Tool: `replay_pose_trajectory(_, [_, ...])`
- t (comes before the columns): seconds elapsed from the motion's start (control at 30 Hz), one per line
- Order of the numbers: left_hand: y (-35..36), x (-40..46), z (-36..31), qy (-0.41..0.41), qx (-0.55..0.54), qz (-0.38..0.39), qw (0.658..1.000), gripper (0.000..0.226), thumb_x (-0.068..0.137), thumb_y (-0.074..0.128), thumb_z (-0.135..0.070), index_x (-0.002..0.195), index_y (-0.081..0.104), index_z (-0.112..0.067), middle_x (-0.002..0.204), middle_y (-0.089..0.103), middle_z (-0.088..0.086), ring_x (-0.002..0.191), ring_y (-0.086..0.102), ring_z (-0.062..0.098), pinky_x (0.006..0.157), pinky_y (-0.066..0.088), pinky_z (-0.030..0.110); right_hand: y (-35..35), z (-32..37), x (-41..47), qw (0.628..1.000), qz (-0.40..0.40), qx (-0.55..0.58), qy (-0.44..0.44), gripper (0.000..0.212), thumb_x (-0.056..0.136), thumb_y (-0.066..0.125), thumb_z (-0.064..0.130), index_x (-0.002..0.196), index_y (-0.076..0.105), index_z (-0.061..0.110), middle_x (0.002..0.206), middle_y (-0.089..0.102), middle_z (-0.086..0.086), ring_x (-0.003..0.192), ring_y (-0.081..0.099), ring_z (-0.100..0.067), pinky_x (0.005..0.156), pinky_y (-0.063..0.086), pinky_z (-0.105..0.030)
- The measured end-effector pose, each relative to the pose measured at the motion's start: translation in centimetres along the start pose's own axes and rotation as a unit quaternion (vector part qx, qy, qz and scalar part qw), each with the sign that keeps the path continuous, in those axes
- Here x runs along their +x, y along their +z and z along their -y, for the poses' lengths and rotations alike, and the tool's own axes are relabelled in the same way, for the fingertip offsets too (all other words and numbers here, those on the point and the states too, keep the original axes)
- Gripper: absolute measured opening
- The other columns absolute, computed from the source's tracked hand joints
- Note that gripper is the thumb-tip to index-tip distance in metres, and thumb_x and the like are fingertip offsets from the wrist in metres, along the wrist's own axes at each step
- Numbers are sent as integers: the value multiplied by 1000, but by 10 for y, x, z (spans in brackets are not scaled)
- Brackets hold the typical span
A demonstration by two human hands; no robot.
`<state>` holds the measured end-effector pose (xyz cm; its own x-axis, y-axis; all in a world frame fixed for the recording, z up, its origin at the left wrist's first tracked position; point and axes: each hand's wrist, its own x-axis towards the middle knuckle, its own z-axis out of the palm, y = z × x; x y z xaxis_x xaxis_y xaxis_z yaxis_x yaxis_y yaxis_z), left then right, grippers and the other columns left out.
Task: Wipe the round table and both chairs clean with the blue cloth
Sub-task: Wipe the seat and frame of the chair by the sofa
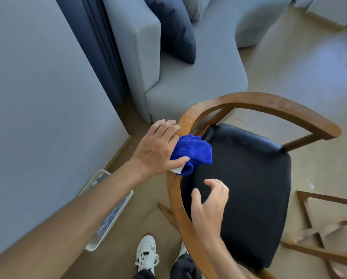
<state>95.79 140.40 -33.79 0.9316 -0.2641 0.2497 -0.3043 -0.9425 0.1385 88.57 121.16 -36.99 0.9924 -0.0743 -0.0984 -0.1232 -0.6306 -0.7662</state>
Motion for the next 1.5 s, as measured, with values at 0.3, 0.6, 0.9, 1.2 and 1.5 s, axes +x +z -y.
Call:
replay_pose_trajectory(0.3, [15,-21,-50,-7,82,71,994,53,75,60,-48,121,60,-22,128,58,8,104,56,32,76,45,45,48,-10,-30,951,192,-240,-24,52,92,45,46,131,40,11,112,54,0,106,51,-20,87,41,-34])
replay_pose_trajectory(0.6, [34,-81,-84,-9,59,15,998,39,75,69,-42,108,67,-21,108,66,8,88,62,27,68,49,38,3,-46,-80,933,104,-333,-88,36,76,69,45,84,62,10,77,62,1,73,60,-22,66,45,-34])
replay_pose_trajectory(0.9, [25,31,-19,-156,20,-5,987,53,87,48,-50,131,51,-20,123,53,12,106,50,32,81,43,43,9,-52,-73,932,116,-327,-107,45,84,50,54,107,60,16,90,61,6,82,57,-16,73,44,-30])
replay_pose_trajectory(1.2, [56,-123,-114,-112,-85,-25,990,44,79,65,-43,114,53,-20,104,63,13,86,58,32,68,49,41,-11,-70,-78,931,70,-321,-157,47,71,63,51,89,64,8,82,65,-2,80,62,-24,76,45,-37])
replay_pose_trajectory(1.5, [20,16,-32,-187,36,-17,982,54,85,51,-49,130,52,-20,121,53,13,105,51,32,80,43,44,-33,-97,-88,915,91,-335,-205,62,79,51,65,105,62,10,101,65,-2,93,60,-24,85,41,-38])
